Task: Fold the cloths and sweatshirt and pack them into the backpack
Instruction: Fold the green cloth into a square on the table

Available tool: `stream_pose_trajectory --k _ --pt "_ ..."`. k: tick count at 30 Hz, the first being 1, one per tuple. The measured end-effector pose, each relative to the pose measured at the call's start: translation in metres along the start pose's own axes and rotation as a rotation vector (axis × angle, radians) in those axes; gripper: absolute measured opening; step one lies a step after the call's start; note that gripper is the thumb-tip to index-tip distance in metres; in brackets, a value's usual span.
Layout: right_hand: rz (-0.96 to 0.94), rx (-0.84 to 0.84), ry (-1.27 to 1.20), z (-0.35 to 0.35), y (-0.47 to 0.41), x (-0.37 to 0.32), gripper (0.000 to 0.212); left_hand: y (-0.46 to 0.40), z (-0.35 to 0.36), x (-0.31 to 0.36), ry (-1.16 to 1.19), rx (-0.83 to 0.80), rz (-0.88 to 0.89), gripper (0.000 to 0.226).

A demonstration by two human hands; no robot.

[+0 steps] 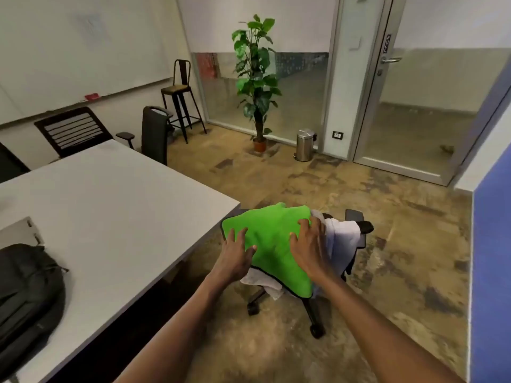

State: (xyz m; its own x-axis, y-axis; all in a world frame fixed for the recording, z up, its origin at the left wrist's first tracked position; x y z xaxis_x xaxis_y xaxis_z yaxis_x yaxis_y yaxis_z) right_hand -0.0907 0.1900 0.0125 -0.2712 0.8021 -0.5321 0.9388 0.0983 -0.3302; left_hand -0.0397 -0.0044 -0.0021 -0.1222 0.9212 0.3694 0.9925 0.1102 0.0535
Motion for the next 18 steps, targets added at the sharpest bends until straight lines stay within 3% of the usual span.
stream_pose_trajectory --k 6,11,15,18 --pt "0.265 -0.080 -0.201 0.002 -0.015 0.007 0.047 -0.011 0.017 0.004 0.342 -0.083 -0.281 0.073" --pt "0.417 -0.025 -0.361 -0.004 -0.026 0.010 0.052 -0.009 0.020 0.009 0.779 -0.143 -0.435 0.046" --pt "0.564 -0.044 -0.448 0.002 -0.035 0.013 0.046 -0.019 0.030 -0.003 0.944 -0.168 -0.536 0.053" --pt "0.615 -0.063 -0.506 0.008 -0.043 0.014 0.029 -0.022 0.030 -0.005 0.970 -0.213 -0.530 0.054"
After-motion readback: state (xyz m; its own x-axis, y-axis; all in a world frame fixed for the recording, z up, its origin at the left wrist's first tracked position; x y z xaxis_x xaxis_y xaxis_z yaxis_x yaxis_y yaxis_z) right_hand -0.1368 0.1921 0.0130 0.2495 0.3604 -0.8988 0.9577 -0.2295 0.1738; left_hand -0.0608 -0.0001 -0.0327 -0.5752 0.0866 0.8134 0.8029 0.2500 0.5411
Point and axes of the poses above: each hand's wrist, its own y-axis away from the middle knuckle, its own z-axis out of the palm, x = y × z, the point moved 4 cm from there along -y, towards the middle knuckle, and after that the axes turned 8 degrees about -y, right-handed, at the moved point
